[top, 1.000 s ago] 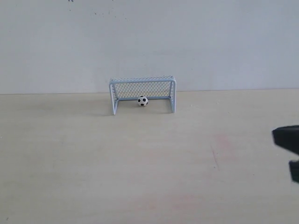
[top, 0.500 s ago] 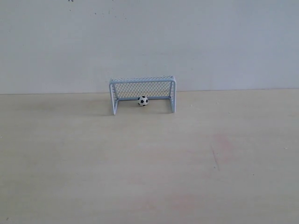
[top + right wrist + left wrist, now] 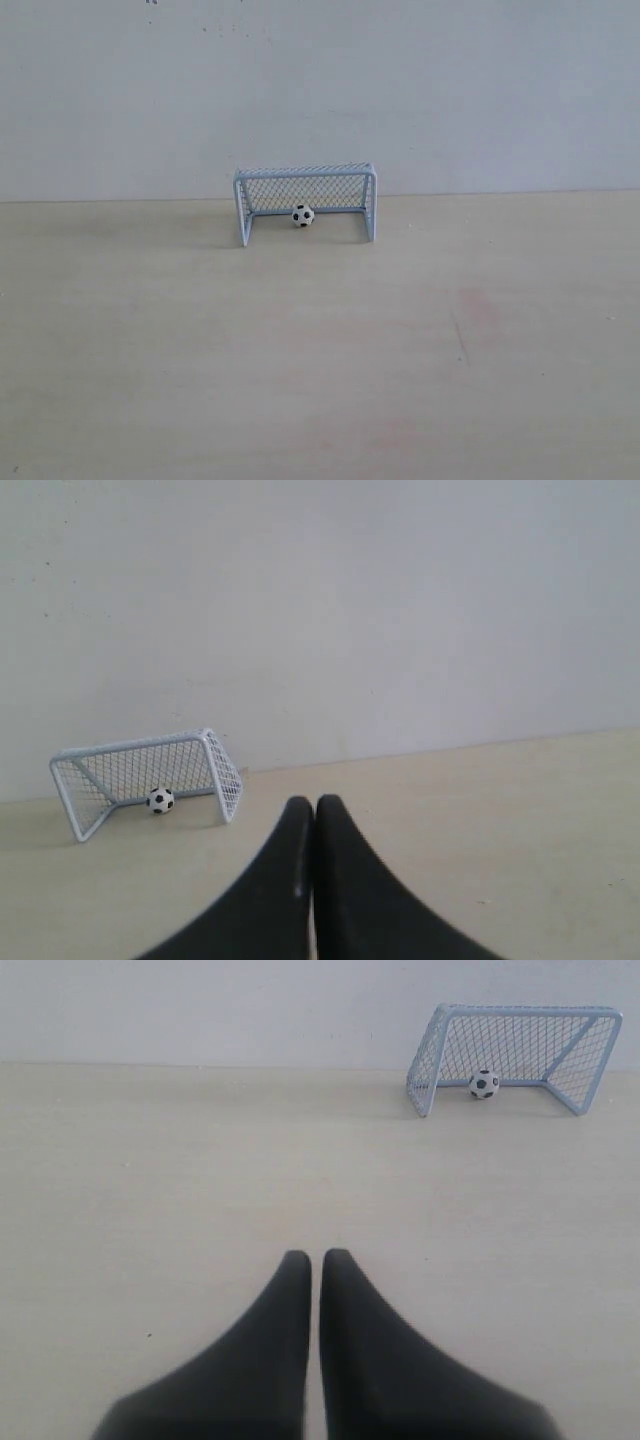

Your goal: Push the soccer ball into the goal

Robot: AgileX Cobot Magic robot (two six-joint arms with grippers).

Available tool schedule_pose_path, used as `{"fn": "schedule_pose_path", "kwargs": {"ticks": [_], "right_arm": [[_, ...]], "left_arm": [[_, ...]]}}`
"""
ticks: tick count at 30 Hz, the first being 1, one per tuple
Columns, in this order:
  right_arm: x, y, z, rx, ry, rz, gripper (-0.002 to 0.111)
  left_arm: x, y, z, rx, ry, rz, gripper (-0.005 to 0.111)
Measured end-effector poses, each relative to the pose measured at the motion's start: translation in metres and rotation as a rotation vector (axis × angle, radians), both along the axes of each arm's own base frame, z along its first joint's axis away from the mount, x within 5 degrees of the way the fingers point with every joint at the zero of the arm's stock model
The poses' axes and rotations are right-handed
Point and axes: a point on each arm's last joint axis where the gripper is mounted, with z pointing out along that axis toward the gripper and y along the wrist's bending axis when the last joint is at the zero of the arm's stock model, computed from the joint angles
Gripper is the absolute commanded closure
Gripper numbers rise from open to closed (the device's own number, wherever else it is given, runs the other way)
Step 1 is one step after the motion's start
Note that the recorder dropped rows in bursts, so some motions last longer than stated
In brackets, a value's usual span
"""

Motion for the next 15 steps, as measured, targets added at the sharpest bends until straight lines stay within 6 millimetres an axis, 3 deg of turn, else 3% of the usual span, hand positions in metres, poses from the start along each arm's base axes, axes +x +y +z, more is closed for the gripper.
{"fn": "schedule_pose_path", "kwargs": {"ticks": [15], "right_arm": [[0.003, -0.003, -0.019, -0.079, 0.026, -0.038, 0.109]], "left_arm": [[0.000, 0.000, 0.000, 0.000, 0.000, 0.000, 0.102]]}}
